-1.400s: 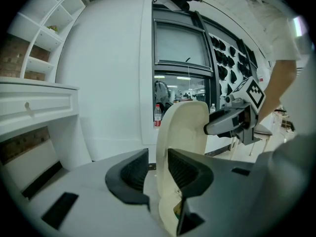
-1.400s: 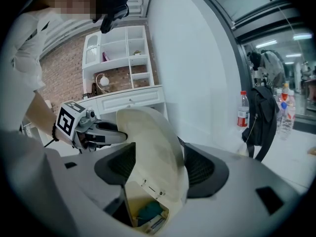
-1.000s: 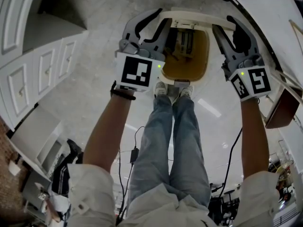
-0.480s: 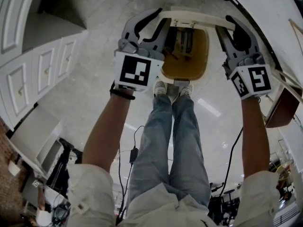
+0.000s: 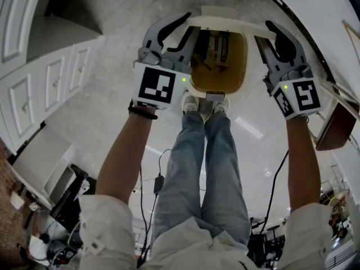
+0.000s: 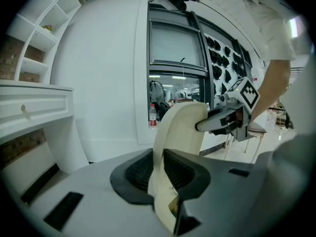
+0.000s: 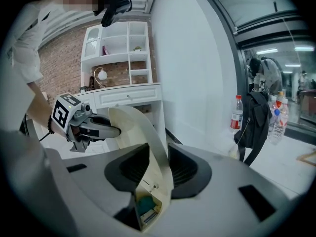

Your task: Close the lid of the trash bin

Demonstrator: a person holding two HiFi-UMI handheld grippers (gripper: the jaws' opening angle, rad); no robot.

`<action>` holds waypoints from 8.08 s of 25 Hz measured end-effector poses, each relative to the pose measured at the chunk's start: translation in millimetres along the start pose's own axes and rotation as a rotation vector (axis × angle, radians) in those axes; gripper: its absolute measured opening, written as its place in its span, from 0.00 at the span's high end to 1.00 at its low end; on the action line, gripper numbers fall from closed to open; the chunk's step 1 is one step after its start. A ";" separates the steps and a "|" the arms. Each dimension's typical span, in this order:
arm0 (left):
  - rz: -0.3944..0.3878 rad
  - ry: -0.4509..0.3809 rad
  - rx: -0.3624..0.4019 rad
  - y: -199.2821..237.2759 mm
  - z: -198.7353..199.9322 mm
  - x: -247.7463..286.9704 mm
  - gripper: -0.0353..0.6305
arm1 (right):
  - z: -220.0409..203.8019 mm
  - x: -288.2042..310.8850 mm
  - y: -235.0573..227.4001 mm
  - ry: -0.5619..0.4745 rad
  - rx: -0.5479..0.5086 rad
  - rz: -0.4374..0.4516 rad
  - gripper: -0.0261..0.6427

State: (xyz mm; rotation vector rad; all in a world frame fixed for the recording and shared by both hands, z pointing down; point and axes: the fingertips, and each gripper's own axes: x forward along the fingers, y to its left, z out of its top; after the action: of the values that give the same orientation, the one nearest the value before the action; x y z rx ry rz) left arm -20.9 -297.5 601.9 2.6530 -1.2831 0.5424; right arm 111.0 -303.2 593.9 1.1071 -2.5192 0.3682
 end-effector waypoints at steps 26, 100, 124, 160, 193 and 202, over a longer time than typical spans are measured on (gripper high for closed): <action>-0.084 0.033 0.084 -20.6 -11.7 -21.9 0.83 | -16.2 -18.2 23.9 0.046 -0.026 0.050 0.76; -0.413 0.170 0.292 -91.1 -77.2 -62.0 0.67 | -94.4 -51.8 83.9 0.260 -0.190 0.211 0.56; -0.563 0.237 0.344 -109.6 -102.0 -73.9 0.53 | -122.4 -56.0 106.0 0.339 -0.240 0.326 0.38; -0.691 0.366 0.465 -132.7 -159.1 -82.1 0.45 | -170.3 -54.1 125.0 0.450 -0.144 0.414 0.24; -0.670 0.437 0.321 -140.4 -180.3 -70.3 0.73 | -188.3 -32.8 108.3 0.475 -0.092 0.275 0.57; -0.644 0.444 0.333 -139.2 -181.4 -67.7 0.82 | -189.5 -31.0 104.9 0.482 -0.085 0.245 0.61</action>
State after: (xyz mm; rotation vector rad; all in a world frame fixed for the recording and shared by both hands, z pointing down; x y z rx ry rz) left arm 2.5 -110.1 747.4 2.7377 -0.2060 1.2053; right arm 94.0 -142.7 741.7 0.5874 -2.2101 0.5176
